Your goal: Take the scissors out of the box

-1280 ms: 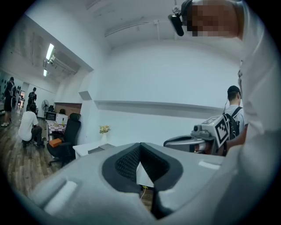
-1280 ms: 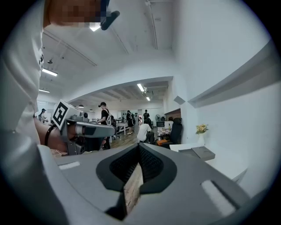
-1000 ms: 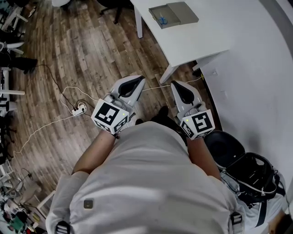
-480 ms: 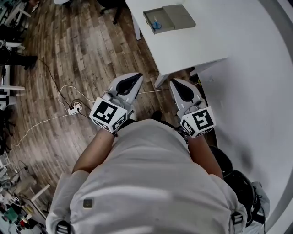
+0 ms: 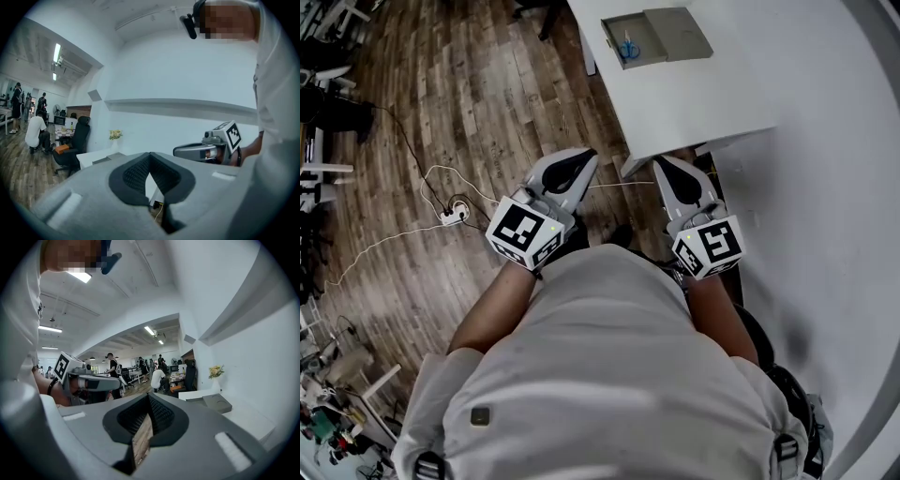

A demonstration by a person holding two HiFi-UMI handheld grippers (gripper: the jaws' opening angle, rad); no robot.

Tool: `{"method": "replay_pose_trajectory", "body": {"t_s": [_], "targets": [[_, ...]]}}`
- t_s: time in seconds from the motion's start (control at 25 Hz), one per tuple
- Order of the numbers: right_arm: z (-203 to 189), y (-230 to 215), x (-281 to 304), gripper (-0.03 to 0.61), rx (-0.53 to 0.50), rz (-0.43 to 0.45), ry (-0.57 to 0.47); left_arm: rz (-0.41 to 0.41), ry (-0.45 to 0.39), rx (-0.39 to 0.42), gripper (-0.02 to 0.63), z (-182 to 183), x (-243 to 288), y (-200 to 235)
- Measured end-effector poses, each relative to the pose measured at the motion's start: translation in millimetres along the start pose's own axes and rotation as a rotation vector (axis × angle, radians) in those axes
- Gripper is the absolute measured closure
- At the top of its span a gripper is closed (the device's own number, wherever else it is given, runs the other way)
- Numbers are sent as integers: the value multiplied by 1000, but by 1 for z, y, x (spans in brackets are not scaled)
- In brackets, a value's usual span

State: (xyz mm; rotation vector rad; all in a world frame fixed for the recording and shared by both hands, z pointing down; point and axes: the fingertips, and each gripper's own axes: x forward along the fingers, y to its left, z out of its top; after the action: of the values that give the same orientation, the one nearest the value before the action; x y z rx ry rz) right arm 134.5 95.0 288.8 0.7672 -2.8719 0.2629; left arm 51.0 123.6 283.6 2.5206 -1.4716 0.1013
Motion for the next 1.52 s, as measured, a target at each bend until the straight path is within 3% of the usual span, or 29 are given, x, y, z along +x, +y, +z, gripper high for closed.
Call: {"method": "replay_pose_trajectory", "body": {"t_s": [0.32,0.84,1.16,1.52], "targets": [[-7,-8,42,568,14,-56,4,-28,-1,-11,612,-7,6,48],[8,14,131,568,20,-198,2,-176,-3,11,612,8,-11,150],[8,3,148,568,40,-242,18,-229,17,-3,612,8,3,170],[17,-52,166,568,57,-227,0,-215,42,20,612,21,48,184]]}}
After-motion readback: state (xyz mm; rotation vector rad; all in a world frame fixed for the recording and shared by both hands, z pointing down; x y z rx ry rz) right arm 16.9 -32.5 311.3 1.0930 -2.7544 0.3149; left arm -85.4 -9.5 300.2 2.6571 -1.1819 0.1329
